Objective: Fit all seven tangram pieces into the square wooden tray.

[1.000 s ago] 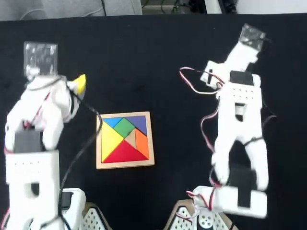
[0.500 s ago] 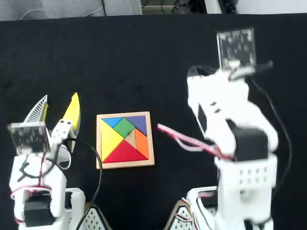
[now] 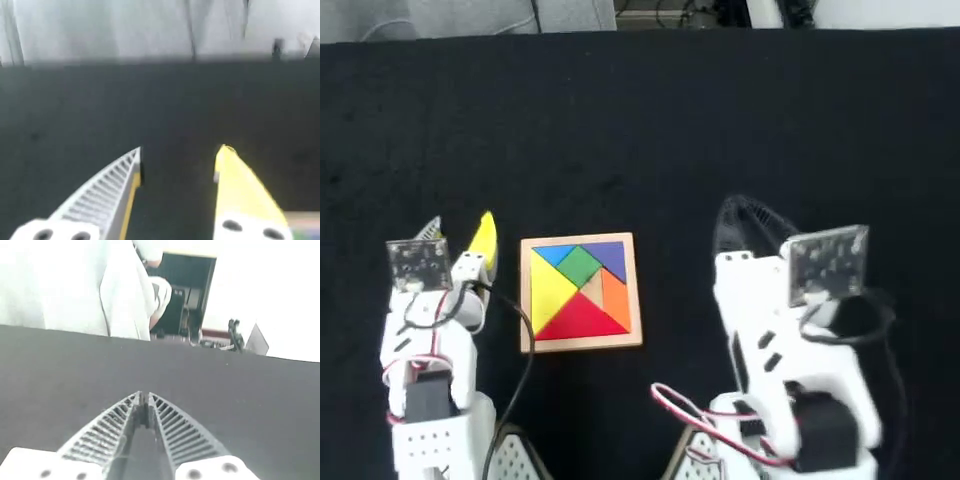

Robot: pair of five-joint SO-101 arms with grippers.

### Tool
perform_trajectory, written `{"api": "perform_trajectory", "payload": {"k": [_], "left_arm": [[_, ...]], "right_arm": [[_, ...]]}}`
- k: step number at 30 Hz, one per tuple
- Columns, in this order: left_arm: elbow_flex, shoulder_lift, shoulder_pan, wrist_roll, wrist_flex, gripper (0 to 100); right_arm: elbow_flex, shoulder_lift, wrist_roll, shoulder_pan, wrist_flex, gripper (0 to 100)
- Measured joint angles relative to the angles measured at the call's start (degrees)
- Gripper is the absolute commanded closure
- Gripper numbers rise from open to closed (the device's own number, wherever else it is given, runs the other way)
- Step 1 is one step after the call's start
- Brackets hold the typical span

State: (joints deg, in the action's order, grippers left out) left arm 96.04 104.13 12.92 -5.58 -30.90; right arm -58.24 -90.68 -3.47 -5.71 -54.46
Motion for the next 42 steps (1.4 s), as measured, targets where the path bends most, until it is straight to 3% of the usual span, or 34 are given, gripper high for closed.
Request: {"api": "perform_trajectory", "payload": {"k": [7,10,13,18,26,42], "left_arm": [[0.18,-0.62,-1.93,2.02,0.26,76],[0.18,-0.7,-2.73,2.02,0.26,76],[0.18,-0.7,-2.73,2.02,-1.49,76],[0.18,-0.7,-2.73,2.02,-14.15,76],[0.18,-0.7,-2.73,2.37,-39.47,76],[0.18,-0.7,-2.73,2.55,-41.23,76]], "right_arm": [[-31.65,-12.48,0.0,5.27,24.62,98.6],[-37.45,-12.57,0.0,9.41,28.4,98.4],[-38.42,-12.66,0.0,10.46,25.85,98.4],[-38.42,-12.66,0.0,10.64,17.32,98.6],[-38.42,-12.66,0.0,10.81,-16.62,98.6],[-38.42,-12.75,-0.09,10.81,-19.52,98.6]]}}
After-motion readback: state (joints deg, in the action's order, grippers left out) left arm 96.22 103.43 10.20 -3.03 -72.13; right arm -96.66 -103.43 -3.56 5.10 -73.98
